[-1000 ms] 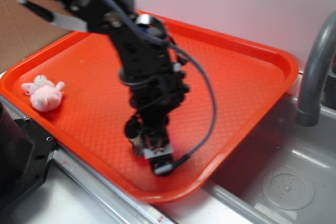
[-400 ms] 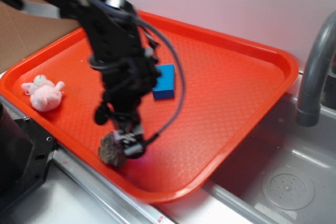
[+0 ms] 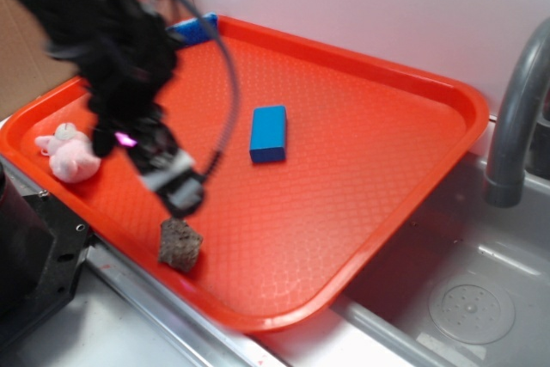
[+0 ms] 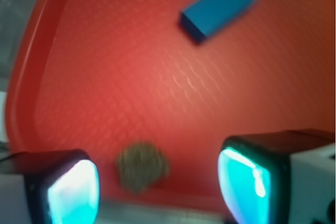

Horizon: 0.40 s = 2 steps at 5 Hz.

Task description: Grab the rock.

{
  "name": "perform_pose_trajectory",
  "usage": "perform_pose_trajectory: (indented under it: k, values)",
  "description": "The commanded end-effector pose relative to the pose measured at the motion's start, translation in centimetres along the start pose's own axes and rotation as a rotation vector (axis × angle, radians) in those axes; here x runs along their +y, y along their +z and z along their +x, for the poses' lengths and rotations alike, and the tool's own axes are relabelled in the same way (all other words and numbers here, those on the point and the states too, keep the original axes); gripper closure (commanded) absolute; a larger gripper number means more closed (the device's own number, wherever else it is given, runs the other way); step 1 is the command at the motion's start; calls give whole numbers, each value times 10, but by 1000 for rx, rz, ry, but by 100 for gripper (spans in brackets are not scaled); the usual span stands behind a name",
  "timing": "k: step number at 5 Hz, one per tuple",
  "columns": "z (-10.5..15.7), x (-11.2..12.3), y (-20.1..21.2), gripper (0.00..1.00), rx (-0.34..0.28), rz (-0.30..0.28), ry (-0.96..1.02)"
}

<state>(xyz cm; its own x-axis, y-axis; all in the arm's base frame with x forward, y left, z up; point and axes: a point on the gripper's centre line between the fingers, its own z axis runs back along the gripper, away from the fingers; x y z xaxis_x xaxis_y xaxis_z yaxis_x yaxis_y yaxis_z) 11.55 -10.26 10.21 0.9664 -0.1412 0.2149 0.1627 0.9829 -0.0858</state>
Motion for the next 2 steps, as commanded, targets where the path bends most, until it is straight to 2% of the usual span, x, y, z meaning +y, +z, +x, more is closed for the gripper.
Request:
perform_pose_trajectory:
  k: [1, 2]
  values:
    - [-30, -2, -21, 0, 78, -74, 179]
    - [-25, -1, -40, 0, 136, -79, 257]
